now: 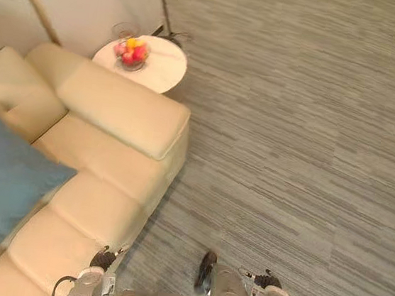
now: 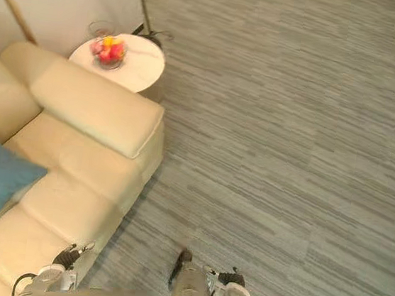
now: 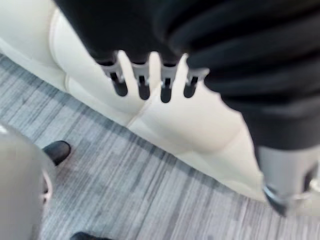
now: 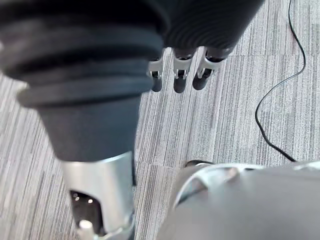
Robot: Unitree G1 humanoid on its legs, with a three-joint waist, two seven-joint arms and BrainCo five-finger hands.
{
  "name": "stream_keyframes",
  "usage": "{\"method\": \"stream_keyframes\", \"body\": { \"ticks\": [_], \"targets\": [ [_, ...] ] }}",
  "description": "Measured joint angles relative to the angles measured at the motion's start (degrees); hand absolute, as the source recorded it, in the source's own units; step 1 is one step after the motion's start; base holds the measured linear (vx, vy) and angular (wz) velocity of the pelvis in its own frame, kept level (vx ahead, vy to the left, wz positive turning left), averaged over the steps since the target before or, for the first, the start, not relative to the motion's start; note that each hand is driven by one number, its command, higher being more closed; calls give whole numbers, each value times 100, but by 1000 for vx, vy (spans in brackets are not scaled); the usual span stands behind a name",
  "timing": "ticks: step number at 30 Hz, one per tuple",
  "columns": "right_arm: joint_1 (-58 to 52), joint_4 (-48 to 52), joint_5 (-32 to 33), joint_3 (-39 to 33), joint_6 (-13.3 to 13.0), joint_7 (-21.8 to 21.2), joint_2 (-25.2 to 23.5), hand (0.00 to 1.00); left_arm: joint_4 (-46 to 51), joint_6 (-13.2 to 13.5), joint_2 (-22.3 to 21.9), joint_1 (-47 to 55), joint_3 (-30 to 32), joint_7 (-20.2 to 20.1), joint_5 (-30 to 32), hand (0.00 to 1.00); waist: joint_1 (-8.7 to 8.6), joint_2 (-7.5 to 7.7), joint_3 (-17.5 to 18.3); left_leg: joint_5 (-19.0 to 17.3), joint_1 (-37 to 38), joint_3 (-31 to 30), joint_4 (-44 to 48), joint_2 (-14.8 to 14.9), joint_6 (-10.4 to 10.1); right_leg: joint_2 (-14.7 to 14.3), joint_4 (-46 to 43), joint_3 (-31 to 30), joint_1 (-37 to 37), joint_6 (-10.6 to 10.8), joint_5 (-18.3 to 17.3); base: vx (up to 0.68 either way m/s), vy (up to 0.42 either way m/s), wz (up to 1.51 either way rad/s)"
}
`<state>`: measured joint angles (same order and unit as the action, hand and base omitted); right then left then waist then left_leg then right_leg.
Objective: Pick up cushions and gather them together orderly.
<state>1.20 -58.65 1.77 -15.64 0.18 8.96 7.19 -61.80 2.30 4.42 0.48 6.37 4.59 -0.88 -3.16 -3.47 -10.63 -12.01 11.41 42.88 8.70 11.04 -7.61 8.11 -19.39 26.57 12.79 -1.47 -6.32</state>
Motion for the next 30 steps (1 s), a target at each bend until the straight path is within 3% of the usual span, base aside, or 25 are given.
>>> {"method": "stream_keyframes", "body": {
  "ticks": [2,3,6,8,10,13,17,18,20,21,22,23,24,25,27,29,30],
  "targets": [
    [-10,-12,1,-16,5,-2,48,0,-6,0,-74,-18,-87,-11,0,0,8,-102,-40,39,-39,-73,-116,16,15,-271,132,-226,95,18,39,1,-166,-59],
    [-6,-15,2,-21,4,-1,66,0,-10,-1,-78,-34,-87,-10,0,0,9,-123,-30,45,-38,-61,-68,64,17,-348,61,-284,150,-76,-69,36,-204,-49],
    [-167,-38,1,-35,4,-1,42,0,-2,-6,-127,-109,-129,-14,2,0,-33,-50,-43,67,-173,-211,1053,533,-9,-477,-119,-364,42,-141,-285,85,-191,-20],
    [-172,-64,3,-27,6,0,52,0,-2,-6,-201,-96,-146,-27,2,0,-4,-18,-58,43,-490,-411,2054,824,147,-603,0,-594,-111,-144,-288,89,-163,-54],
    [-154,-120,4,-47,7,2,64,0,47,5,-338,-21,-143,-48,-1,0,5,-13,-71,-318,-967,-1519,2411,430,49,-745,364,-922,-396,-136,-206,103,-62,-75],
    [-156,-324,2,-111,12,1,73,0,71,20,-317,0,-142,-50,-5,0,163,-2,-76,-463,-1247,-2194,1964,-68,88,-863,629,-1377,-698,-125,-132,75,23,-76],
    [-127,-331,2,-153,9,4,65,0,217,37,-311,24,-53,-53,-20,0,326,6,-78,-257,-1812,-3405,908,-534,125,-939,770,-2112,-747,-53,-87,108,119,-114],
    [-137,-330,2,-155,7,7,43,0,221,81,-323,26,37,-51,-106,0,413,11,-78,105,-1908,-4027,496,-657,86,-949,857,-2483,-802,-9,-63,148,159,-120],
    [-163,-330,2,-160,8,10,38,0,219,98,-320,26,64,-48,-133,0,451,1,-73,289,-1867,-4136,509,-681,64,-988,857,-2712,-820,58,-70,142,167,-103],
    [-168,-328,2,-230,7,16,33,0,204,106,-307,25,153,-45,-135,0,474,17,-76,406,-1790,-4156,560,-744,202,-1025,858,-2943,-839,142,-108,219,286,-111],
    [-155,-329,2,-271,7,25,-19,0,208,112,-248,25,199,-42,-138,0,491,35,-76,264,-1722,-4026,706,-774,413,-1027,866,-3182,-890,211,-114,260,363,-128],
    [-173,-329,1,-296,8,23,-108,0,199,110,-176,31,207,-40,-142,0,469,187,-45,101,-1706,-3782,779,-792,469,-970,860,-3324,-897,294,-102,212,311,-94],
    [-183,-325,2,-306,7,23,-138,0,189,108,-100,33,206,-40,-142,0,450,231,-34,48,-1677,-3736,830,-808,458,-952,866,-3383,-881,319,-117,215,299,-74],
    [-211,-326,1,-305,9,22,-194,0,146,104,-37,16,204,-42,-147,0,443,339,5,-43,-1625,-3544,932,-839,580,-927,863,-3544,-880,418,-84,236,277,-54],
    [-191,-328,1,-288,10,14,-202,0,85,101,7,8,203,-40,-159,0,474,370,31,-116,-1424,-3158,946,-863,637,-903,853,-3756,-882,494,-31,273,260,-88],
    [-52,-325,1,-240,6,-15,-208,0,-26,75,16,-23,202,-35,-156,0,476,314,43,-112,-1253,-2913,928,-901,635,-886,844,-3770,-875,471,130,197,173,-118],
    [52,-297,0,-132,-1,-15,-183,0,-77,57,-20,-18,193,-25,-156,0,504,189,89,-95,-1283,-2677,1269,-910,607,-818,872,-3536,-874,368,365,164,151,-133]
  ]
}}
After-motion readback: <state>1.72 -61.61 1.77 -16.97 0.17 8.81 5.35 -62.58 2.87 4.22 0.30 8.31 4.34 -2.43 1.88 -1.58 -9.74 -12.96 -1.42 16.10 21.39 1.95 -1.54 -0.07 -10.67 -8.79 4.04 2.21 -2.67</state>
